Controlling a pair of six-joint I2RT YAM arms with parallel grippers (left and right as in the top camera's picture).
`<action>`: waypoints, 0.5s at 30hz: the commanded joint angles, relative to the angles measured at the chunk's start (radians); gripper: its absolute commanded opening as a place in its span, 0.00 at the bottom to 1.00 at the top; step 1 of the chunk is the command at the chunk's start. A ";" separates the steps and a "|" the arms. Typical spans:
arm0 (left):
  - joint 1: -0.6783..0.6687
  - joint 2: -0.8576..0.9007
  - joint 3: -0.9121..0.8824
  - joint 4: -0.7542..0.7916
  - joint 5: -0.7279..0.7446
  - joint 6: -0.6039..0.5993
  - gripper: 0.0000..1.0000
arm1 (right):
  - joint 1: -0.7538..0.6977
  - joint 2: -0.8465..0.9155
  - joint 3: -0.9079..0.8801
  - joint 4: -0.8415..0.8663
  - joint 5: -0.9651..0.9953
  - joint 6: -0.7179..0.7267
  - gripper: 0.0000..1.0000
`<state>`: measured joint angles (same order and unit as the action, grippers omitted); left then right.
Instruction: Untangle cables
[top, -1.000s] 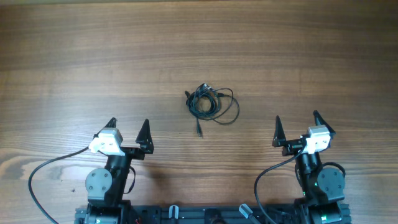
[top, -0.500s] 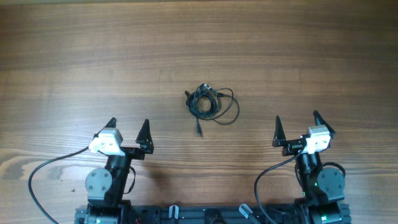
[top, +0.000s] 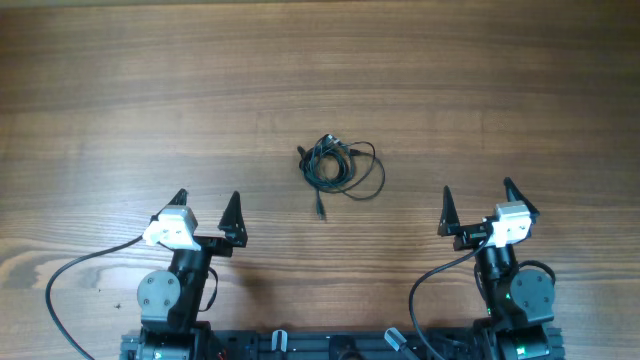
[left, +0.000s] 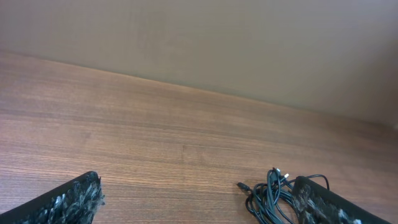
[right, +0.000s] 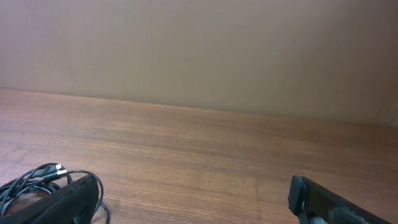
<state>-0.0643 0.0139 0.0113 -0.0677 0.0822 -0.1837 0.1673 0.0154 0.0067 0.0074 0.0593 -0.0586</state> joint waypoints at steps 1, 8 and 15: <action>0.004 -0.007 -0.006 -0.005 -0.013 0.023 1.00 | -0.004 -0.011 -0.002 0.004 -0.016 -0.018 1.00; 0.004 -0.007 -0.006 -0.005 -0.013 0.023 1.00 | -0.004 -0.011 -0.002 0.004 -0.016 -0.018 1.00; 0.004 -0.007 -0.006 -0.005 -0.023 0.016 1.00 | -0.004 -0.011 -0.002 0.004 -0.016 -0.018 1.00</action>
<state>-0.0643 0.0139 0.0113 -0.0677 0.0776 -0.1837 0.1673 0.0154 0.0067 0.0074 0.0593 -0.0586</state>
